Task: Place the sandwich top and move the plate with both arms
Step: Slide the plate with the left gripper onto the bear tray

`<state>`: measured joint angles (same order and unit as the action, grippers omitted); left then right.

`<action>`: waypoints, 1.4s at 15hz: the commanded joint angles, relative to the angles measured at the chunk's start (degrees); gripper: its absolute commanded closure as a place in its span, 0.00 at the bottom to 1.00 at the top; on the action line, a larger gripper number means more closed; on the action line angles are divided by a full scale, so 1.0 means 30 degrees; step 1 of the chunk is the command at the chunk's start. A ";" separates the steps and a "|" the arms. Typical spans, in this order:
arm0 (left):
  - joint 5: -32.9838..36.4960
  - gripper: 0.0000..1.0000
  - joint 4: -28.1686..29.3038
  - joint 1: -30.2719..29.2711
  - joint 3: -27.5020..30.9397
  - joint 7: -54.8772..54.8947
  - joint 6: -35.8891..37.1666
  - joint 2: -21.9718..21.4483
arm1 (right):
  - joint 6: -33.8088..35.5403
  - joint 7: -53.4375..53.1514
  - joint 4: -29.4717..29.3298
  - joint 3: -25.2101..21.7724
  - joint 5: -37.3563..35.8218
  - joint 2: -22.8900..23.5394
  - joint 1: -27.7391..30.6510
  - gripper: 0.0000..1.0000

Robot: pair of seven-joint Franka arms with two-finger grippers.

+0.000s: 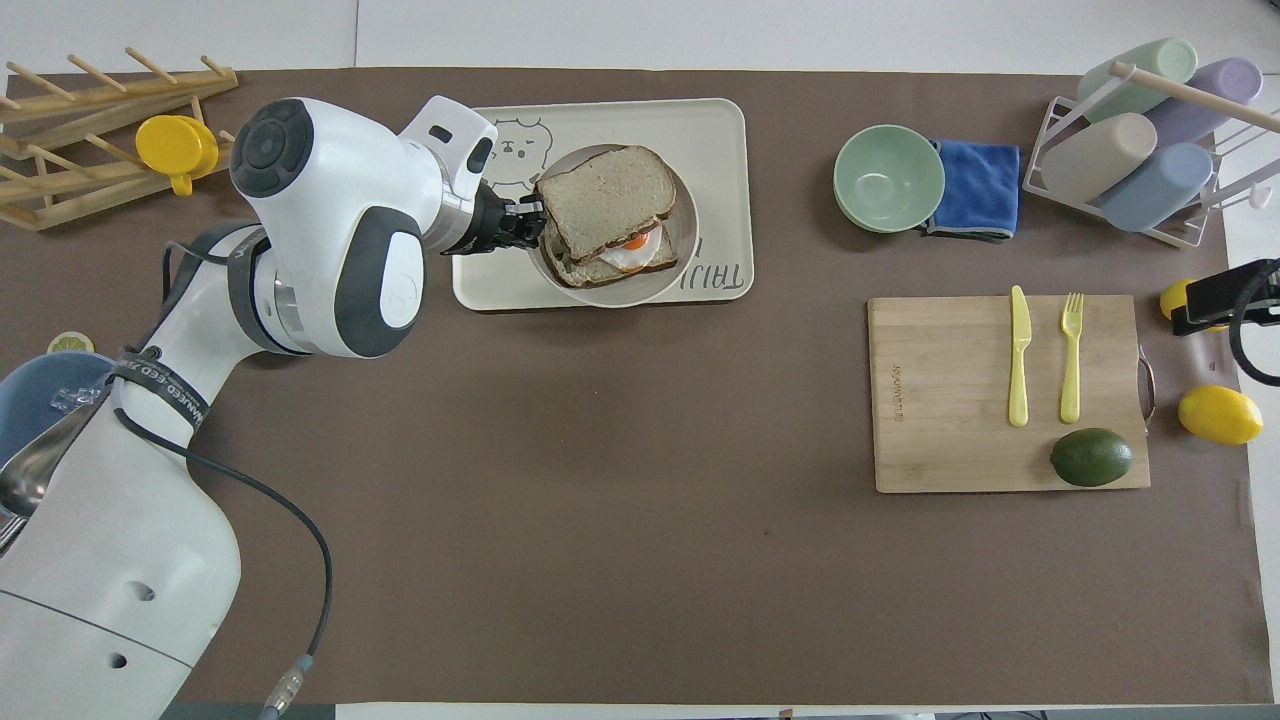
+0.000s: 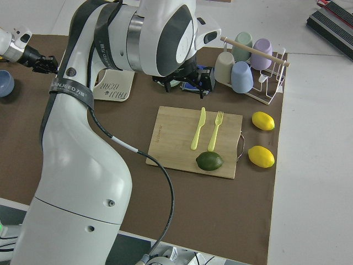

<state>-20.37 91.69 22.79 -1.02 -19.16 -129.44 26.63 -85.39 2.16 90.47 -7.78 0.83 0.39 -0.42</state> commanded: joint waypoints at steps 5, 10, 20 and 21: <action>0.0110 1.00 -0.1589 -0.0301 -0.0158 0.1464 -0.1497 0.2370 | -0.0072 -0.0339 0.0458 0.0105 0.0249 -0.0452 0.0051 0.00; 0.0168 1.00 -0.0976 -0.0184 -0.0158 0.1698 -0.3316 0.2665 | -0.0072 -0.0339 0.0458 0.0105 0.0249 -0.0452 0.0051 0.00; 0.0110 0.00 -0.0124 -0.0008 -0.0187 0.2607 -0.3143 0.2401 | -0.0072 -0.0339 0.0458 0.0105 0.0249 -0.0452 0.0051 0.00; 0.0110 0.00 -0.0240 -0.0037 -0.0187 0.2607 -0.2968 0.2401 | -0.0072 -0.0339 0.0458 0.0105 0.0249 -0.0452 0.0051 0.00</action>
<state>-20.27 89.73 22.45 -1.82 -12.03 -138.34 34.83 -85.39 2.16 90.47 -7.78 0.83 0.39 -0.42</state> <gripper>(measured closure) 0.577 0.000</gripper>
